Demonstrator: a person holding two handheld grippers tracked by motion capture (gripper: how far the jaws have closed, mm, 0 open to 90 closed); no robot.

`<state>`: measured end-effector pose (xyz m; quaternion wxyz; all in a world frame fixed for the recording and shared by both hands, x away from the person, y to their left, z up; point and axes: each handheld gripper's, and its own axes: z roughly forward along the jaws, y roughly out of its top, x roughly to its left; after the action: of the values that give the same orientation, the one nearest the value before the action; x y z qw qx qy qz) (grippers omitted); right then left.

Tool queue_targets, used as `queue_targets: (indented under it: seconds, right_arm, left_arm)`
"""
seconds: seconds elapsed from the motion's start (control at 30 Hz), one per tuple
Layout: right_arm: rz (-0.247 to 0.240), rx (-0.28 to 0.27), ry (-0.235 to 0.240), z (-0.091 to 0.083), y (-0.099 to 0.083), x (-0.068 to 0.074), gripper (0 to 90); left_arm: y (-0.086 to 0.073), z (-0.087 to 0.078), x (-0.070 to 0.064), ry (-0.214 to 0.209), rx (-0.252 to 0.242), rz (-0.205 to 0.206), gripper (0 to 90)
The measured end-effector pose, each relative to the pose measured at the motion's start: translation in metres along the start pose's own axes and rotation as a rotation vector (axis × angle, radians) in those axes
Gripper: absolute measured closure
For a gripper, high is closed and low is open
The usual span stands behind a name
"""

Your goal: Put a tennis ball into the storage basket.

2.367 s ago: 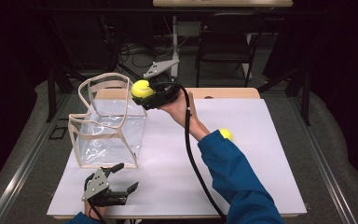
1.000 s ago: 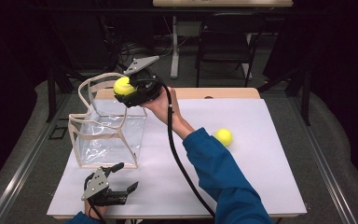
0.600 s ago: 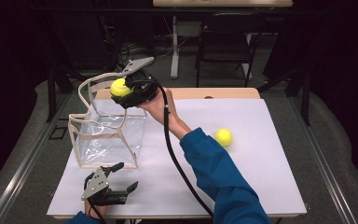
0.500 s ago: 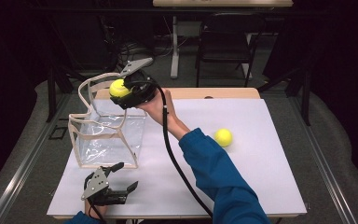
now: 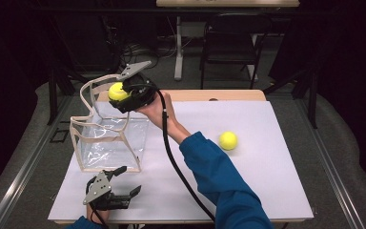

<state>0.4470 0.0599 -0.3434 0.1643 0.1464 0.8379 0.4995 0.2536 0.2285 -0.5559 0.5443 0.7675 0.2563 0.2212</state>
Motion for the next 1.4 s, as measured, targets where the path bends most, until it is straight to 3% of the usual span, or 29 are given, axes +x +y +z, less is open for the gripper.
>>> queue_targets:
  seconds: [0.73,1.27,1.4]
  right_arm:
    - [0.003,0.041,0.008,0.017,-0.001,0.006,25.8]
    - [-0.003,0.118,0.015,0.031,-0.005,0.010,25.0]
    - [0.000,0.127,0.022,0.033,-0.004,0.010,18.8]
  left_arm:
    - [0.000,0.000,0.000,-0.006,0.007,0.001,15.8]
    - [0.000,0.001,0.000,-0.002,0.006,0.001,15.8]
    - [0.000,0.000,0.000,-0.003,0.006,-0.001,15.8]
